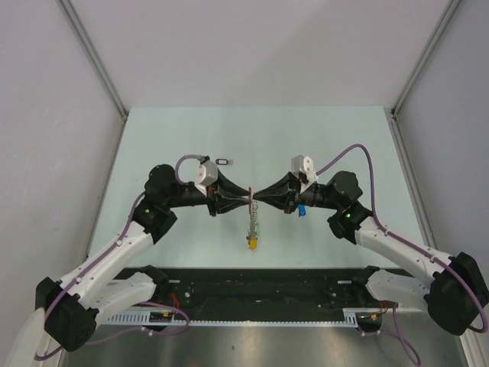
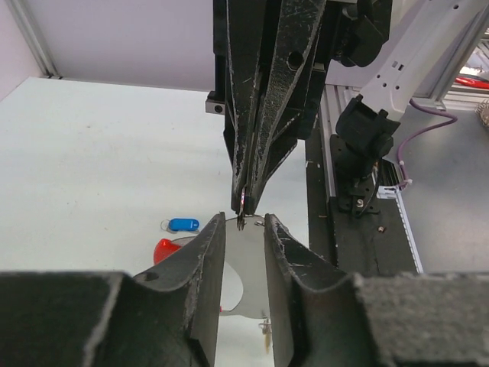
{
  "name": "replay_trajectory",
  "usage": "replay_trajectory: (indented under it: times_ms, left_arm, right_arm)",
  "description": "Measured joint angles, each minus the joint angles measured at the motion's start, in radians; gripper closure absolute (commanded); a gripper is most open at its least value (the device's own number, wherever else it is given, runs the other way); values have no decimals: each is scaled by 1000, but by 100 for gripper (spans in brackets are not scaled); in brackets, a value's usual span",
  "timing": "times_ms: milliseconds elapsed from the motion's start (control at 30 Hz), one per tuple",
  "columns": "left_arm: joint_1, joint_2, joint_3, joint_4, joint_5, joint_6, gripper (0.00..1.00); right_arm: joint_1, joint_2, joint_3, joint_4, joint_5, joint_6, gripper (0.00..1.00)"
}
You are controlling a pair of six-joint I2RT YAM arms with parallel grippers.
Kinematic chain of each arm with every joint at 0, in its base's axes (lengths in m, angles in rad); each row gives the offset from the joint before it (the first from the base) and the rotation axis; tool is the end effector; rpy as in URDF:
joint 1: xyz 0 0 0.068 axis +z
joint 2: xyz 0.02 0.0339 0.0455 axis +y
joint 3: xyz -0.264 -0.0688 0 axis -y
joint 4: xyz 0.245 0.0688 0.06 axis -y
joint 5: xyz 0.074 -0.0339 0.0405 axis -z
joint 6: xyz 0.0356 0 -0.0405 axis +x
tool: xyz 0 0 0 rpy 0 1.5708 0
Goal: Put the keys on the keyring
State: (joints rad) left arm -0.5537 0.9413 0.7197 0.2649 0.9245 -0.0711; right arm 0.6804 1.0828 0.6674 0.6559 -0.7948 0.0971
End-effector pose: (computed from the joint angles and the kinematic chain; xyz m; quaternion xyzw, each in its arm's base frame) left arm 0.1655 -0.1357 0.3357 0.4607 0.5241 -0.4922 0.5204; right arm 0.1711 0.1712 0.3263 -0.4553 0.4575 0.4960 0.5808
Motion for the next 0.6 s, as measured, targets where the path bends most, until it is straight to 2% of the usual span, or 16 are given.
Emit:
replay_trajectory:
  times_ms: [233,600]
  left_arm:
    - [-13,6,5,-26,-29,21,87]
    - [-20,8,5,-29,-60,25,84]
  right_arm:
    - [0,0,0,0,0,0,100]
    - [-1,2,0,0,0,-1,100]
